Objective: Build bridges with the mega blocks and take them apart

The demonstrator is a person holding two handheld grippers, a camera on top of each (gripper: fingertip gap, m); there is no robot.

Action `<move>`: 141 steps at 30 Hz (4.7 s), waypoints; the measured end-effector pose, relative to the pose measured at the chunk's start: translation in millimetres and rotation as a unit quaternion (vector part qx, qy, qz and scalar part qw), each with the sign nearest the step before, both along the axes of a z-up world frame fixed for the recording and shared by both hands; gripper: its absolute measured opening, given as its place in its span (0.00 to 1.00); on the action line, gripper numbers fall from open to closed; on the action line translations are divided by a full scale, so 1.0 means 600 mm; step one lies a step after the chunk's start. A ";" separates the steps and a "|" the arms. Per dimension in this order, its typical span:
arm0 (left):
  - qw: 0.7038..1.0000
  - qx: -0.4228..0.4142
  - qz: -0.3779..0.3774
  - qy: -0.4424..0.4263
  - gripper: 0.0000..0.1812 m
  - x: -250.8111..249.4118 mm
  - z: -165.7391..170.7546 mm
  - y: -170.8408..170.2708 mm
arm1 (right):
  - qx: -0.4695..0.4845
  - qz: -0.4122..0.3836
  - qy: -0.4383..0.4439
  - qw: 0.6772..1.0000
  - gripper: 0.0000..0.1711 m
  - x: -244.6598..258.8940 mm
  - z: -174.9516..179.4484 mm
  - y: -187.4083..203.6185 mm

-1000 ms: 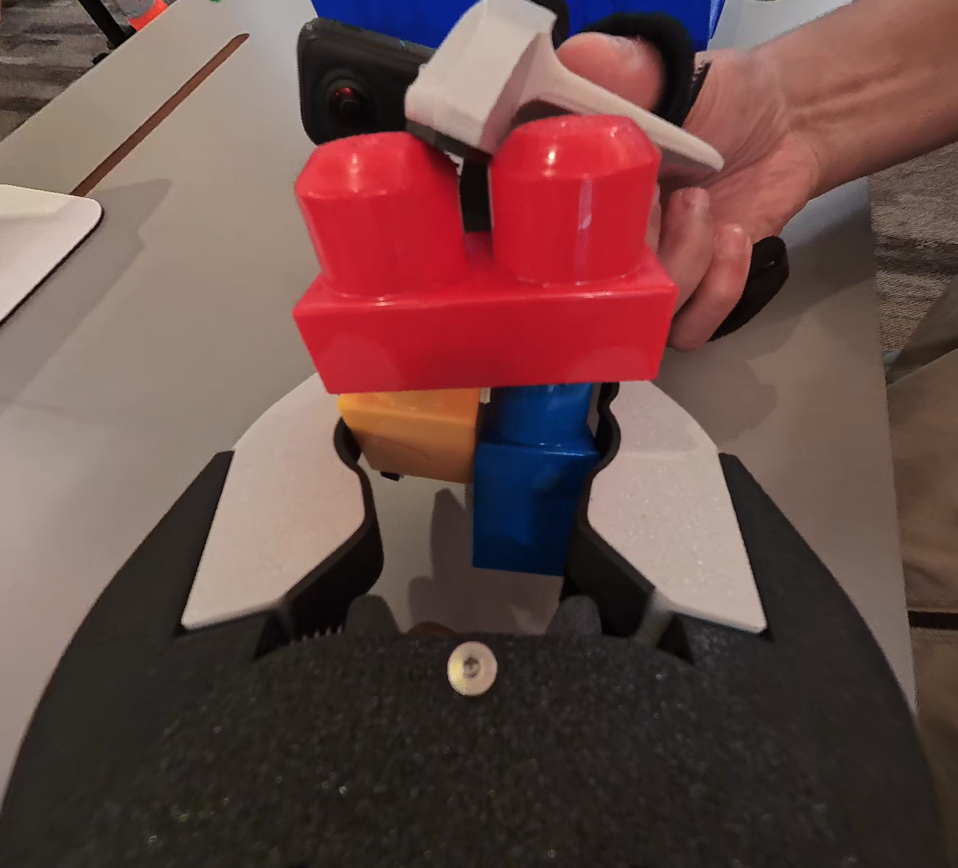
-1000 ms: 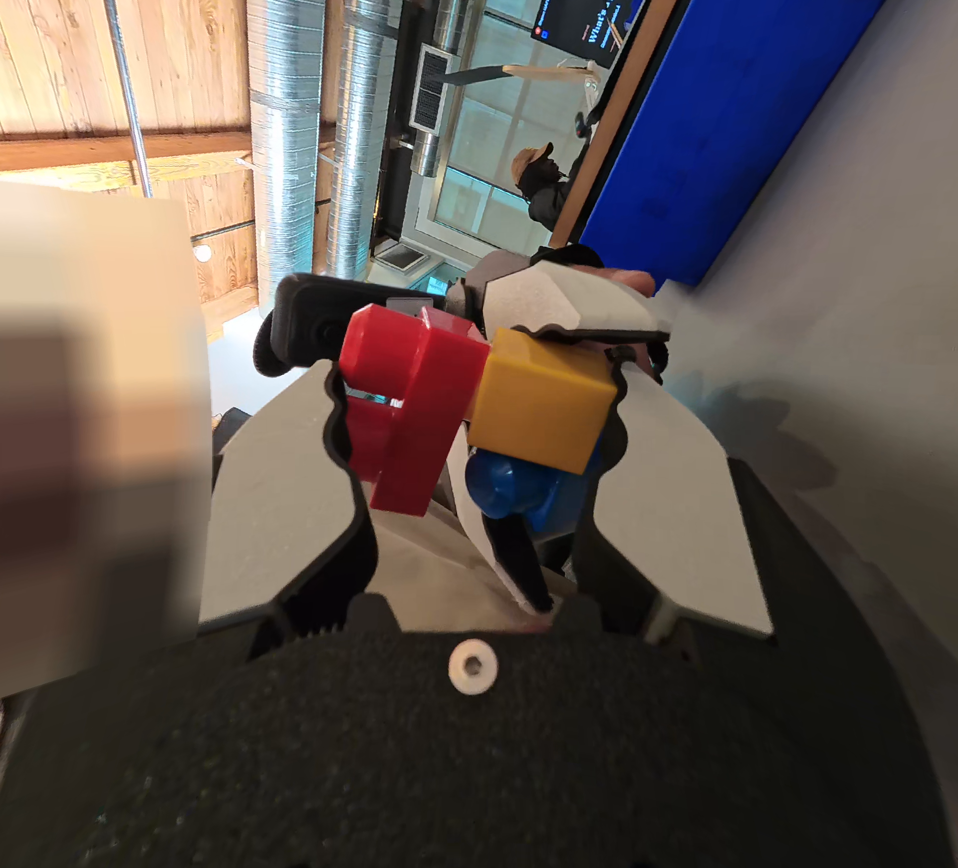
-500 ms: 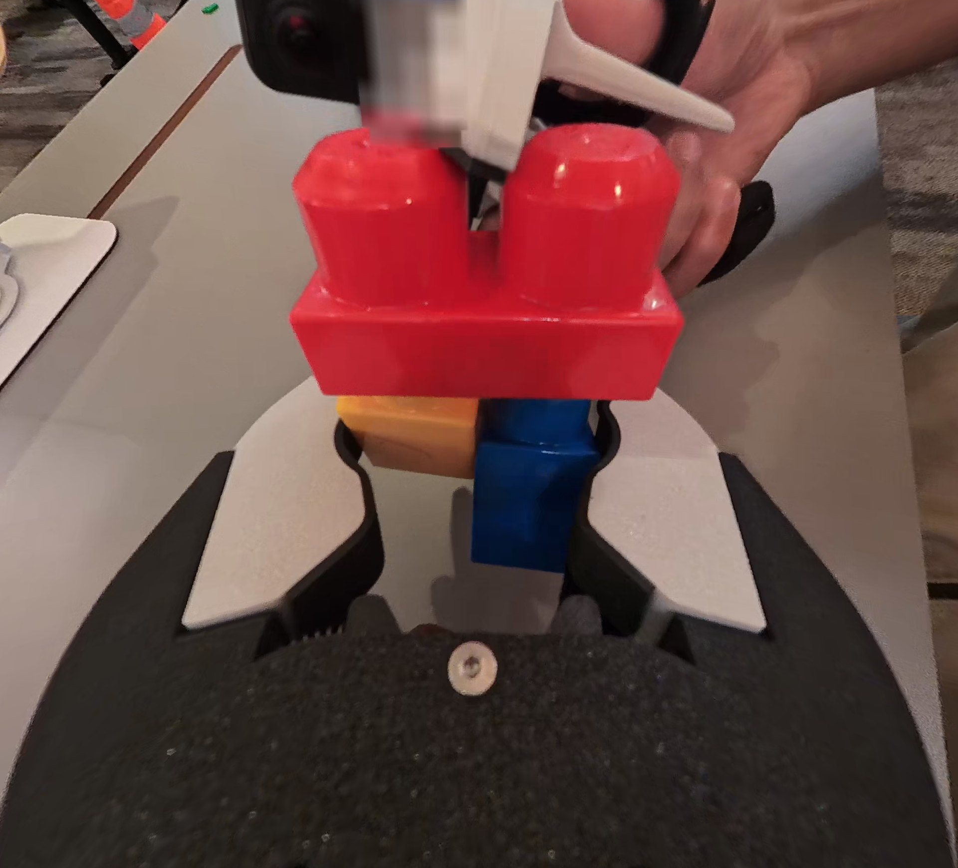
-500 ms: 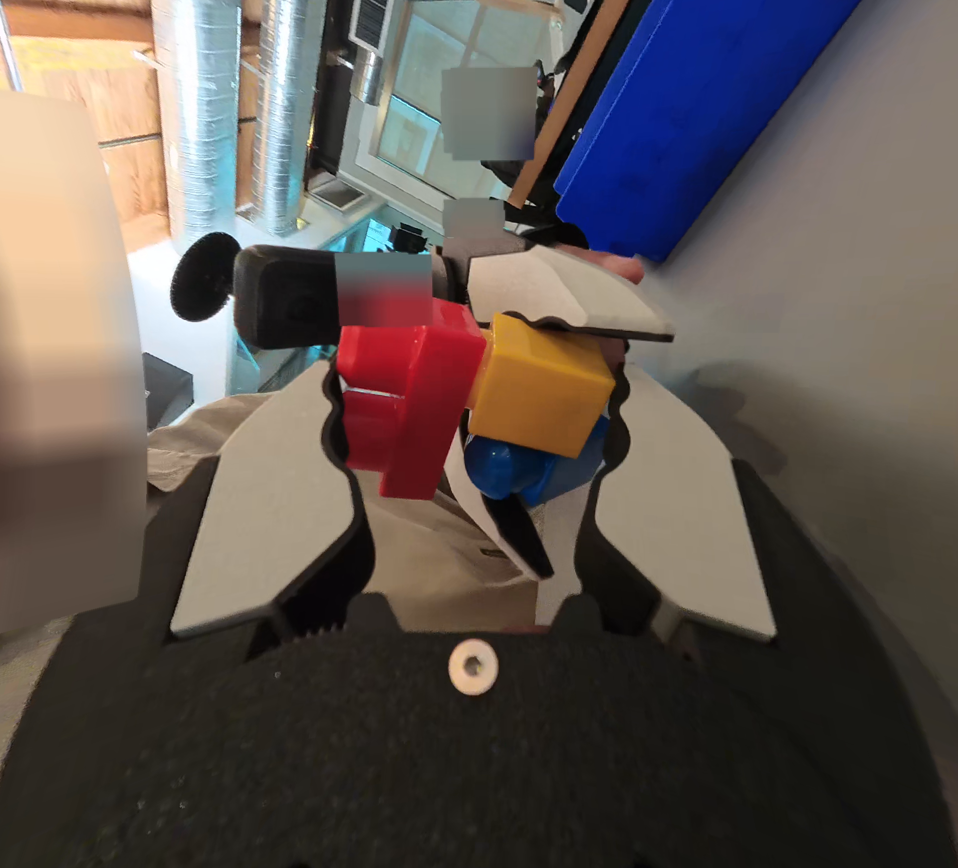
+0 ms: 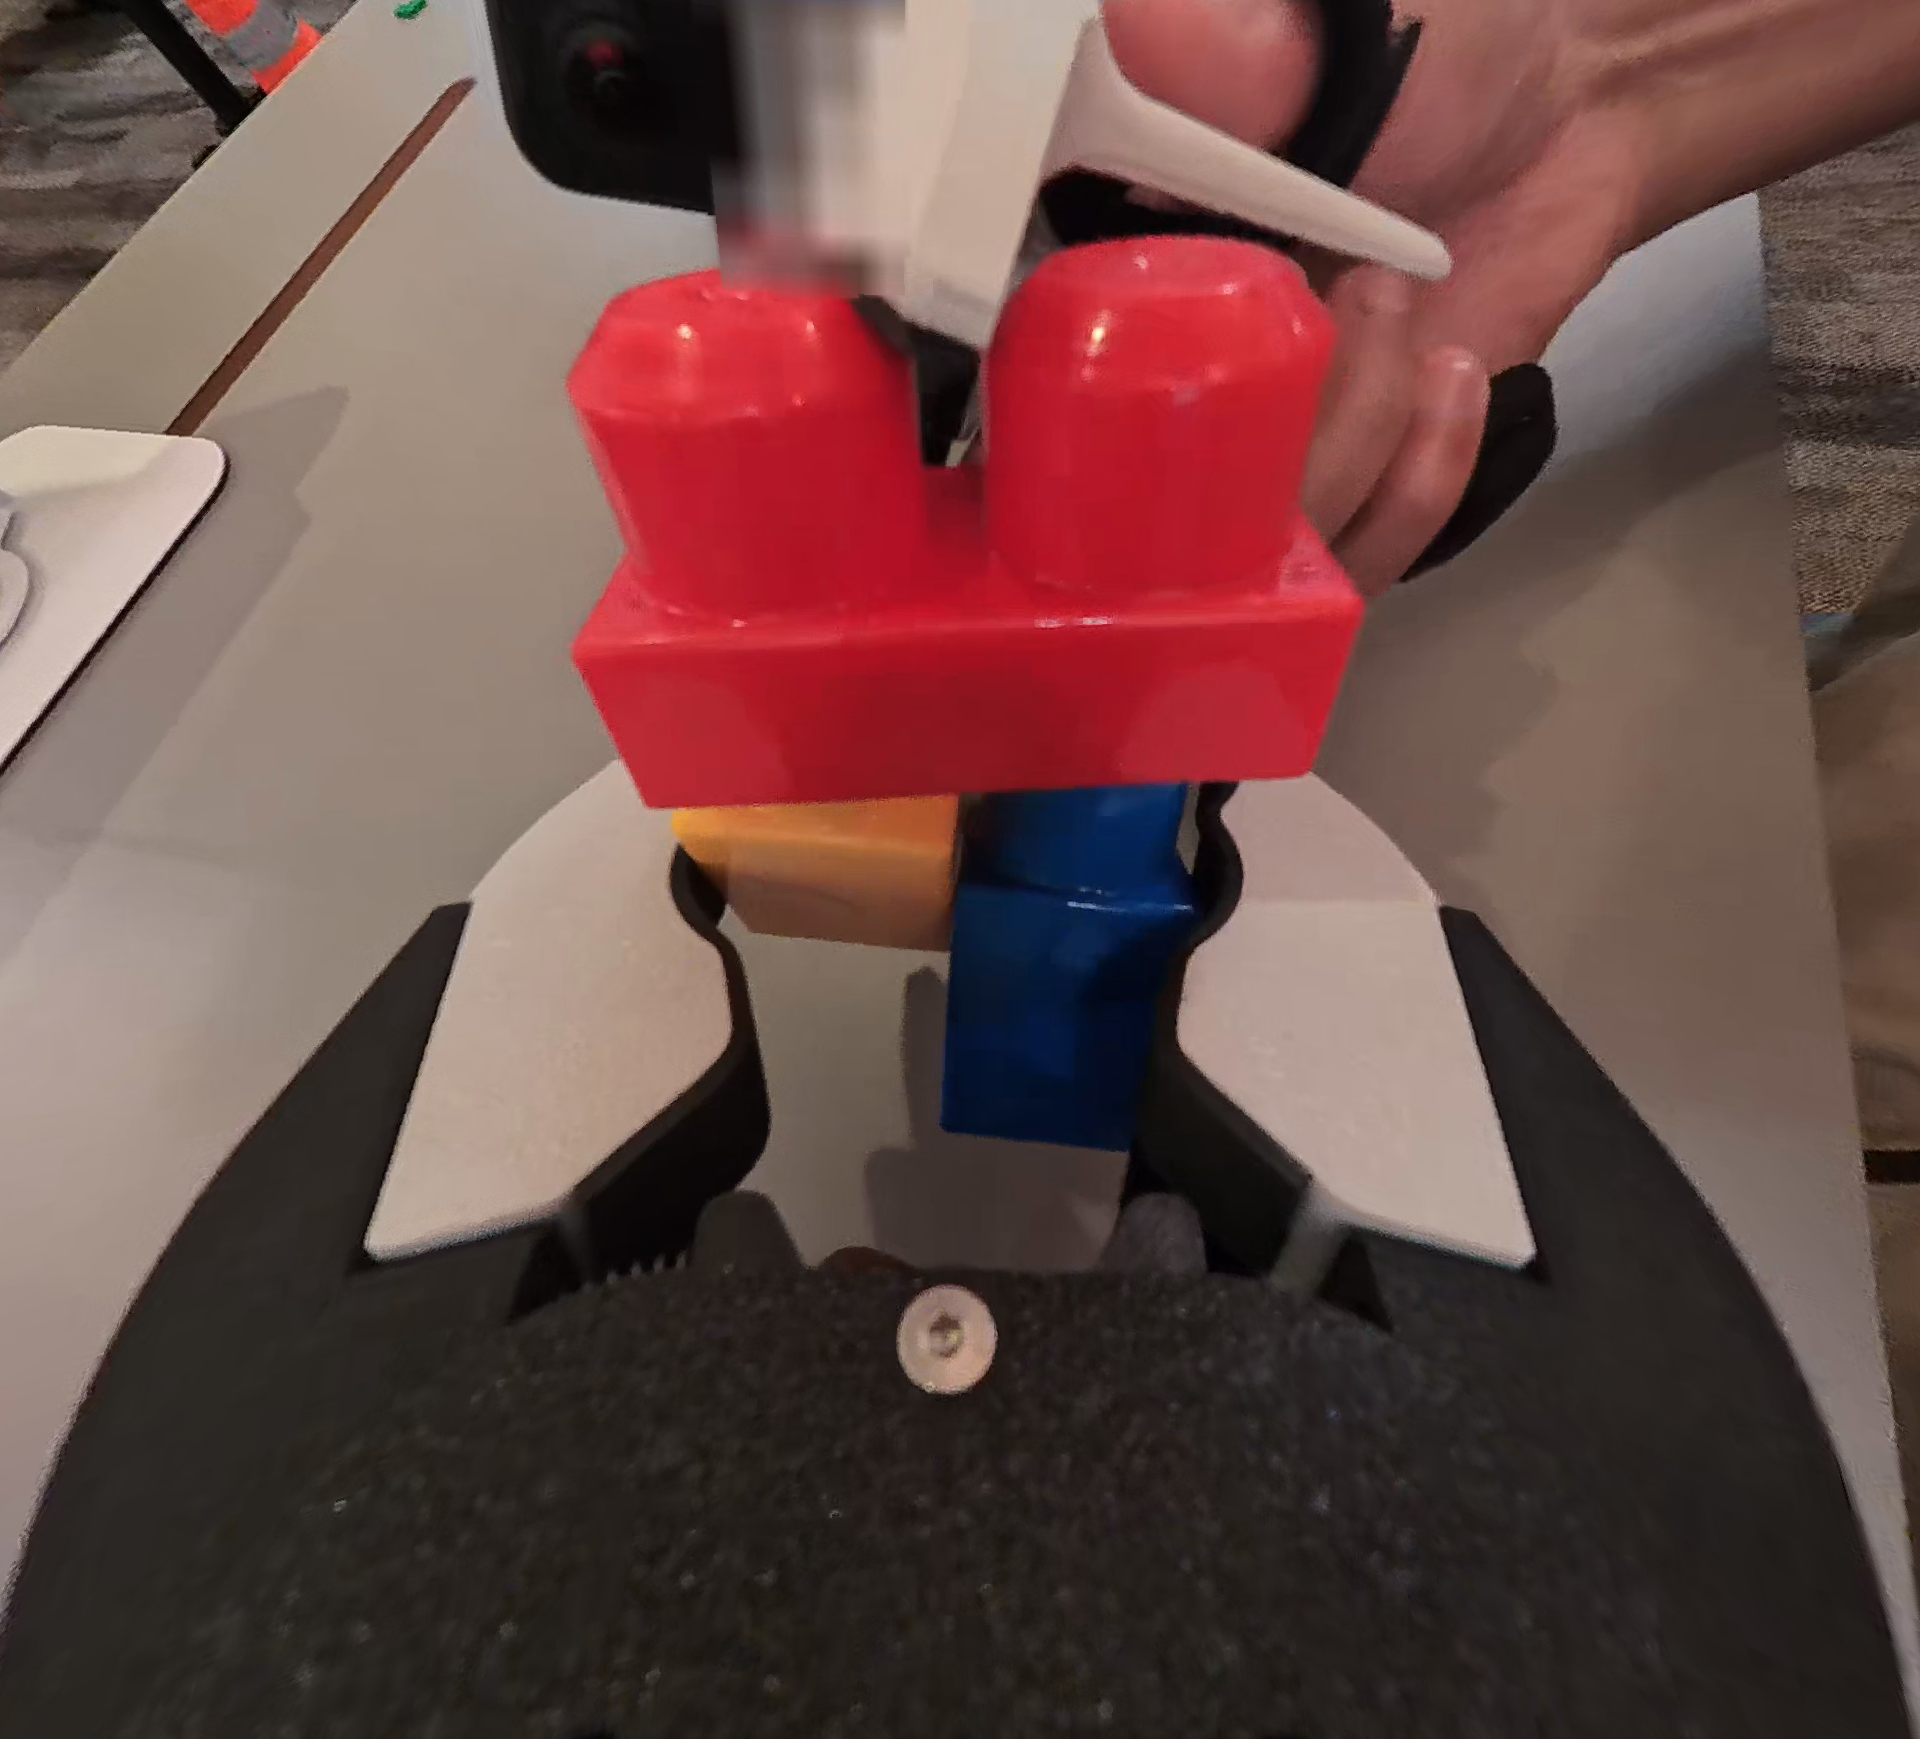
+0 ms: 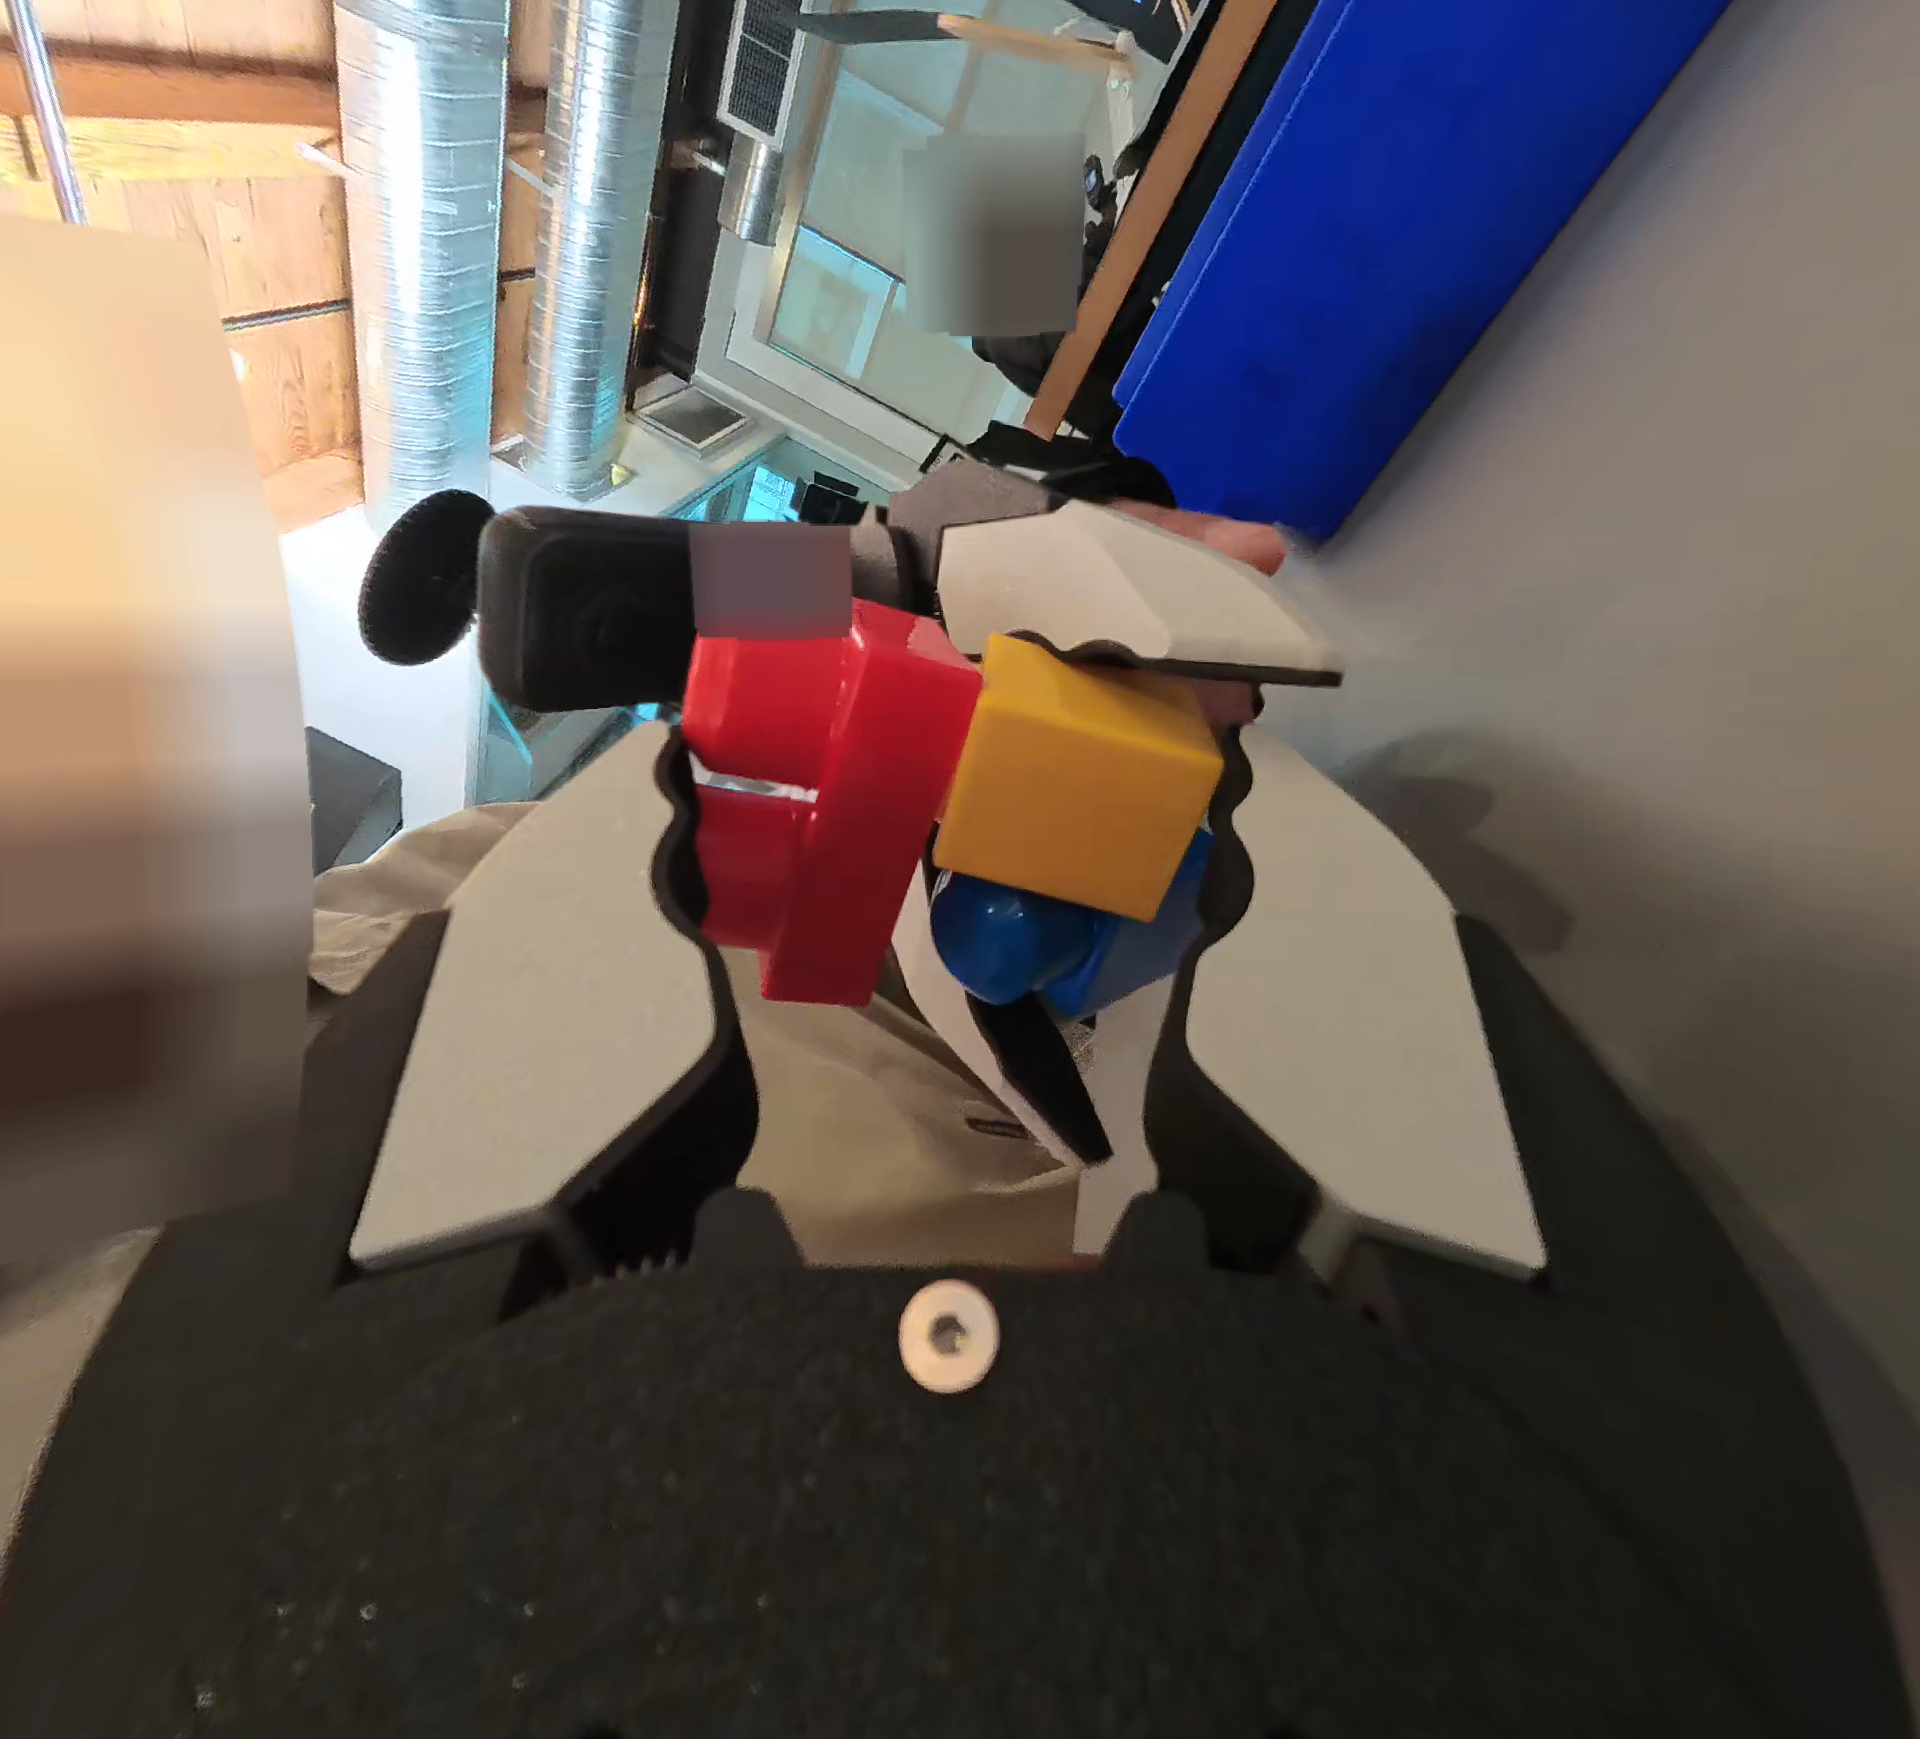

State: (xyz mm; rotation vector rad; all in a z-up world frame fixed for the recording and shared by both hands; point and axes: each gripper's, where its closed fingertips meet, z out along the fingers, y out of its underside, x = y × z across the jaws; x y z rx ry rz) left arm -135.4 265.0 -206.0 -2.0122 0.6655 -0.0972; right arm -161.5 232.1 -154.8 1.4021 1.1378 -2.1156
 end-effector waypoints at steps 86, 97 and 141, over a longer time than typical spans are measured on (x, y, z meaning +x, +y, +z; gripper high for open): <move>0.988 0.064 0.087 0.109 0.49 -0.081 0.012 -0.008 | 0.364 0.018 -0.041 0.930 0.17 -0.023 0.021 0.023; 0.992 0.074 0.072 0.077 0.49 -0.067 0.027 -0.016 | 0.363 0.041 -0.044 0.930 0.17 -0.014 0.026 0.013; 0.984 0.172 0.034 0.019 0.49 -0.005 0.099 -0.008 | -0.048 0.093 0.040 0.994 0.63 0.020 0.051 -0.053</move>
